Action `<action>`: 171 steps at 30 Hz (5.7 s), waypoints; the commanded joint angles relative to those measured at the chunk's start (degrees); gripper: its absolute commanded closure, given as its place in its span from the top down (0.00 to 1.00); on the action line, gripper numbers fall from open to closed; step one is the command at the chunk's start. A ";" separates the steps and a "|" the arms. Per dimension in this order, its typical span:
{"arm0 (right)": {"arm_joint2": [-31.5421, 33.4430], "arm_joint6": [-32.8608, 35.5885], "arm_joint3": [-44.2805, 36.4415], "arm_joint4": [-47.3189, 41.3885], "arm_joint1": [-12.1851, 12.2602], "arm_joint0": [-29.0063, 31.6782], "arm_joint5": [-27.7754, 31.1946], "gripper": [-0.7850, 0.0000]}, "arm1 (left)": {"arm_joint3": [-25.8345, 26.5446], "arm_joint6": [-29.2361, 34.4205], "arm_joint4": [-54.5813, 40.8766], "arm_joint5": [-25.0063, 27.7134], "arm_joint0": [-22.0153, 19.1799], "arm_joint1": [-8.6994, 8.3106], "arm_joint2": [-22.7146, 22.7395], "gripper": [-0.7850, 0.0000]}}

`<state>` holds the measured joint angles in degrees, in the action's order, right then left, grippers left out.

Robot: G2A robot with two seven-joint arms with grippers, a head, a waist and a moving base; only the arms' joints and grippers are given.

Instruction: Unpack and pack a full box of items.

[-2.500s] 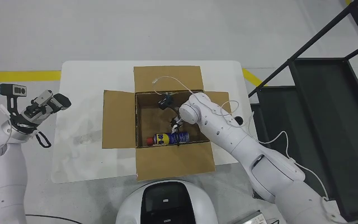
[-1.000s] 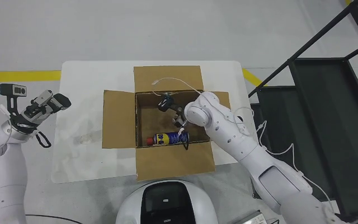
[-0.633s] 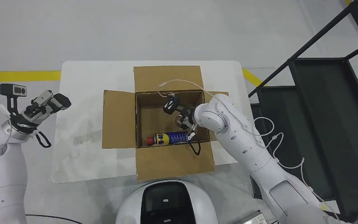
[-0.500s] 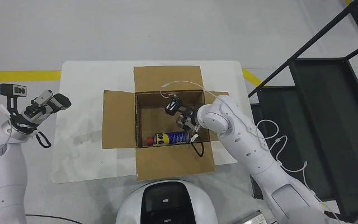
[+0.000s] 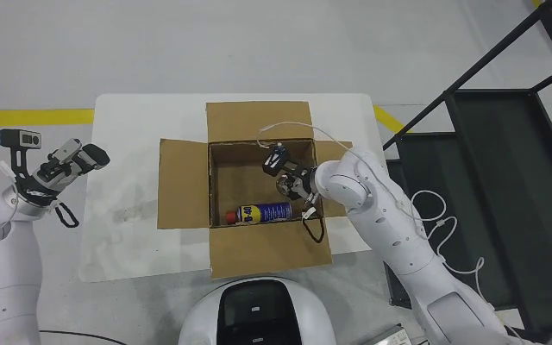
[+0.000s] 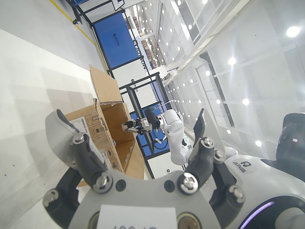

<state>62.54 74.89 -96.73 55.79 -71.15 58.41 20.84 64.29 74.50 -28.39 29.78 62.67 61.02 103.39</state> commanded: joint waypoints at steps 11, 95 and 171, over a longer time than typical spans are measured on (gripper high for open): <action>-0.01 0.00 0.01 0.00 0.00 -0.01 0.02 0.00 | 0.00 0.00 0.00 0.00 0.00 0.00 0.00 1.00; 35.95 1.27 -14.78 -1.92 9.63 34.68 -3.07 0.00 | 0.00 0.00 0.00 0.00 0.00 0.00 0.00 1.00; 37.38 -23.08 -19.51 -6.79 11.61 32.57 -8.21 1.00 | 0.00 0.00 0.00 0.00 0.00 0.00 0.00 1.00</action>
<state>101.31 51.38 -115.44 49.41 -59.56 92.06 11.36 64.29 74.50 -28.39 29.78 62.67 61.02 103.39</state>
